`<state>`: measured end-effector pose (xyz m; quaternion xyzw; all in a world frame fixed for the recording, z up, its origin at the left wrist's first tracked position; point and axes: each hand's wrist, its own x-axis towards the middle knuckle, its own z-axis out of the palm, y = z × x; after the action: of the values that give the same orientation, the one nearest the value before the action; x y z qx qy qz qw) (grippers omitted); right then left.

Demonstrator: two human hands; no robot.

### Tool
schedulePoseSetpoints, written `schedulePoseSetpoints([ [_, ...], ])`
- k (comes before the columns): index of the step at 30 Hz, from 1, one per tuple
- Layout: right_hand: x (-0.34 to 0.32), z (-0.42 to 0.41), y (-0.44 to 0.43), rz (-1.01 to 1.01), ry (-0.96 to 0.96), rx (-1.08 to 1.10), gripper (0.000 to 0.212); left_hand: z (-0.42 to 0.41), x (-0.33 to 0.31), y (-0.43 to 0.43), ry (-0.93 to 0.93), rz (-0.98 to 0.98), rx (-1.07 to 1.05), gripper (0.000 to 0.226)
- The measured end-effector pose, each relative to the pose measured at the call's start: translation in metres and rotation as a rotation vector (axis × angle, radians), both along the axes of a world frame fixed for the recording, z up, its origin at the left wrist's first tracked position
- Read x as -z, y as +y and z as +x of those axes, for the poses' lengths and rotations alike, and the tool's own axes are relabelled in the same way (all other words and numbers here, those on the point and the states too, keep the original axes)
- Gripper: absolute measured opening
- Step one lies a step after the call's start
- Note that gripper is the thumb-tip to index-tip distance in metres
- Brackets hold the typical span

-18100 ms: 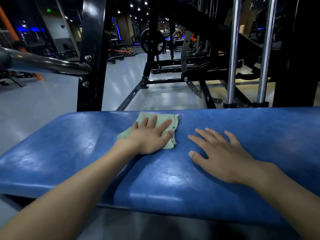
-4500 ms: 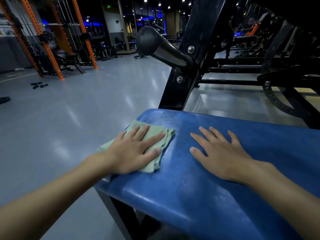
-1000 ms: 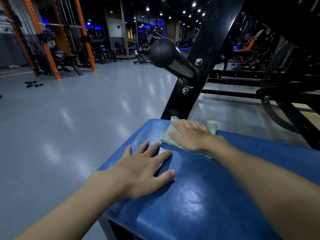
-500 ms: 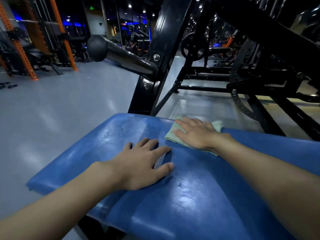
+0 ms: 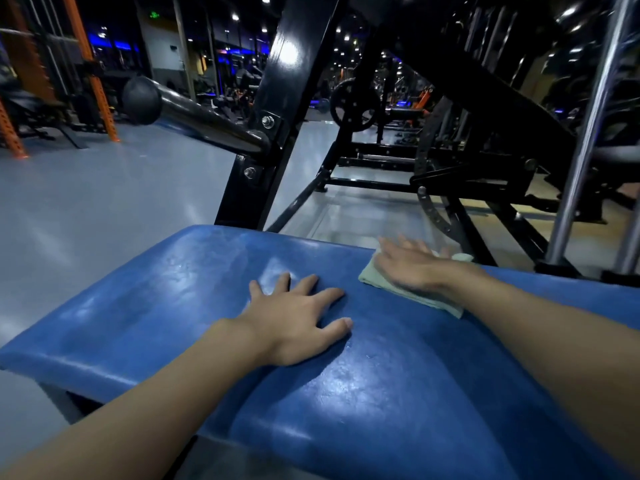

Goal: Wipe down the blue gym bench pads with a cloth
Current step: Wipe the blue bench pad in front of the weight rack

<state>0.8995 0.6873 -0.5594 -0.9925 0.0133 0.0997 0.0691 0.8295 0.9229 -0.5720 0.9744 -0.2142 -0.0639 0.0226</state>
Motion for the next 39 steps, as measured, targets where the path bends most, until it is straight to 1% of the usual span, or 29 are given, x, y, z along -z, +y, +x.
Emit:
schedulePoseSetpoints([
  [1, 0.002, -0.002, 0.004, 0.026, -0.014, 0.014, 0.071, 0.001, 0.001, 0.000, -0.009, -0.003, 0.002, 0.063],
  [3, 0.010, -0.003, 0.009, -0.022, -0.047, 0.014, 0.077, 0.003, 0.001, 0.000, -0.027, -0.018, 0.002, 0.061],
  [5, 0.015, -0.002, 0.002, -0.063, -0.080, 0.011, 0.074, 0.004, 0.002, -0.003, -0.038, -0.035, 0.015, 0.065],
  [8, 0.018, -0.004, -0.019, -0.052, -0.095, -0.009, 0.069, 0.007, 0.003, -0.017, -0.033, -0.041, 0.024, 0.078],
  [10, 0.020, -0.009, -0.036, -0.049, -0.100, -0.025, 0.068, 0.009, 0.003, -0.032, -0.014, -0.034, 0.013, 0.076],
  [13, 0.022, -0.018, -0.068, -0.030, -0.112, -0.023, 0.066, 0.009, -0.001, -0.063, 0.002, -0.013, 0.022, 0.064],
  [15, 0.022, -0.027, -0.090, -0.010, -0.120, -0.012, 0.065, 0.005, -0.002, -0.085, 0.012, -0.015, 0.036, 0.062],
  [22, 0.018, -0.071, -0.169, -0.023, -0.138, 0.051, 0.059, -0.012, -0.005, -0.161, 0.023, -0.031, 0.115, 0.063],
  [30, 0.019, -0.112, -0.268, -0.008, -0.107, 0.180, 0.062, -0.035, -0.007, -0.262, 0.014, -0.024, 0.298, 0.063],
  [36, 0.021, -0.134, -0.336, -0.034, -0.157, 0.244, 0.061, -0.046, -0.003, -0.332, 0.007, -0.011, 0.390, 0.066],
  [39, 0.021, -0.143, -0.374, -0.060, -0.155, 0.300, 0.060, -0.053, -0.005, -0.365, 0.017, -0.039, 0.436, 0.063],
])
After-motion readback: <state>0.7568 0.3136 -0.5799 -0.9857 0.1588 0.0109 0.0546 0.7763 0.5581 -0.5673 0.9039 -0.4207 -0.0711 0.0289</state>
